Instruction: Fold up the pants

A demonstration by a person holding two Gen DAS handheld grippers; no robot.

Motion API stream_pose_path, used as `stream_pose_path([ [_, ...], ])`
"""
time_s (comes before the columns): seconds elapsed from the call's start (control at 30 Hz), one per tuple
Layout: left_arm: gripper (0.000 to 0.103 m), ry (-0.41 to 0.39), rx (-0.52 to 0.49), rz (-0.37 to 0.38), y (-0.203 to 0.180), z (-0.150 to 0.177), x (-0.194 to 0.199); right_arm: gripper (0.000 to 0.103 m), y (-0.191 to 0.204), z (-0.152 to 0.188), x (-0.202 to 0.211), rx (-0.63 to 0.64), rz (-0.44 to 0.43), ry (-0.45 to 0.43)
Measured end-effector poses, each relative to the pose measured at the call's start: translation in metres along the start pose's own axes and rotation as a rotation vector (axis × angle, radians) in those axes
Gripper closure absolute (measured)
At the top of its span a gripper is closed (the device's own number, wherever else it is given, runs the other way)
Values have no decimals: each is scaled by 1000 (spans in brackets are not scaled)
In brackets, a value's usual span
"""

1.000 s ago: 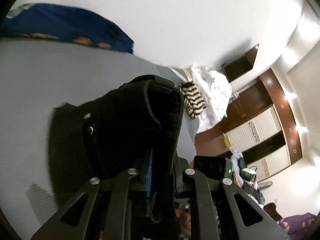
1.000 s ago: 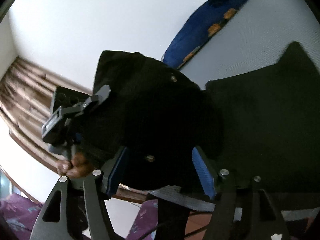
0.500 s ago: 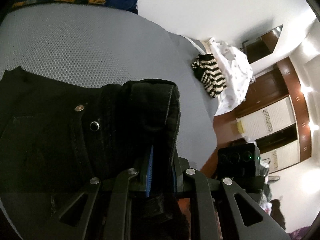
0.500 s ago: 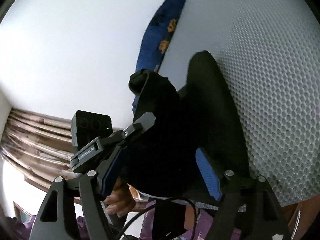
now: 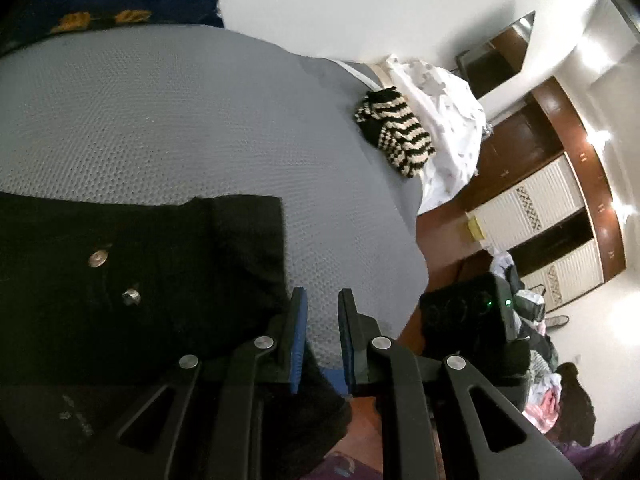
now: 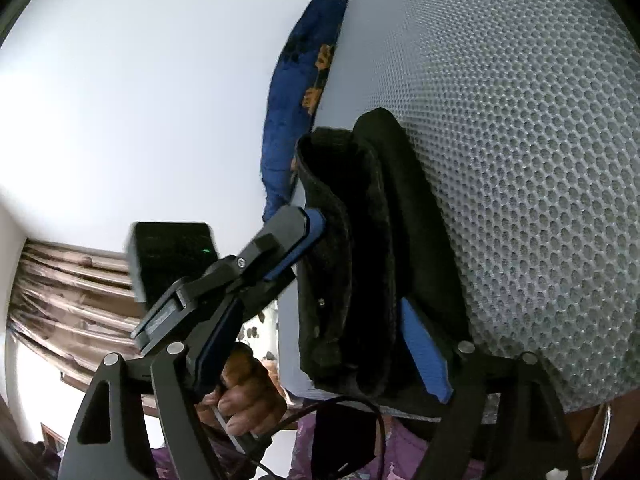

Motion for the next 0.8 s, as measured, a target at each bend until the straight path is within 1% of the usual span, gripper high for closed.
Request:
stream_pose_path([
  [0.03,87,-7,24,50,-2,-2,4,25,0,0,0,-2,2,-2],
  [0.07,84,-33,33,80,-3,-3,11,25,-1,0,1,-3,3,-3],
  [0.1,78,-59,26,71,-5,-4,20,25,-1,-1,1,1,7,-5],
  [0.13,67,-88,4,33,-6,-6,31,24,1,-1,3,13,17,-11],
  [0.17,61,-105,-11,7,-6,-6,41,24,2,-2,4,26,29,-17],
  [0.2,54,-126,-21,-3,-4,-6,53,24,3,-2,4,34,33,-18],
  [0.27,49,-181,-22,-37,3,-3,78,24,6,-2,2,50,38,-9],
  [0.33,35,-218,-5,-113,19,4,102,24,10,0,-4,79,54,2],
  [0.4,33,-253,18,-179,37,14,121,24,14,1,-11,115,87,16],
  [0.43,33,-273,28,-214,47,21,130,25,17,1,-15,145,122,14],
  [0.5,32,-297,72,-296,71,34,146,39,21,2,-22,196,177,17],
  [0.53,32,-304,113,-329,86,42,156,59,24,2,-25,230,208,20],
  [0.57,32,-314,151,-335,100,50,164,76,27,3,-27,266,244,20],
  [0.6,32,-329,188,-338,111,57,171,81,28,4,-28,291,287,16],
  [0.63,32,-349,231,-351,126,67,180,83,26,3,-28,301,318,18],
  [0.67,32,-359,261,-362,135,73,186,86,22,2,-28,292,322,17],
  [0.73,32,-380,307,-361,151,85,196,88,17,0,-25,269,324,8],
  [0.8,32,-394,323,-368,158,93,200,89,22,0,-23,300,337,2],
])
Point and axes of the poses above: each gripper's, at about its wrist camera, not at the fingertips, and x roughly against the way its jaws point, y to its left, z to its underside, the point moved 3 cm from there along -x, roughly the way its jaws point, and after that the axes turned 2 degrees about x, right-handed, at the moved point
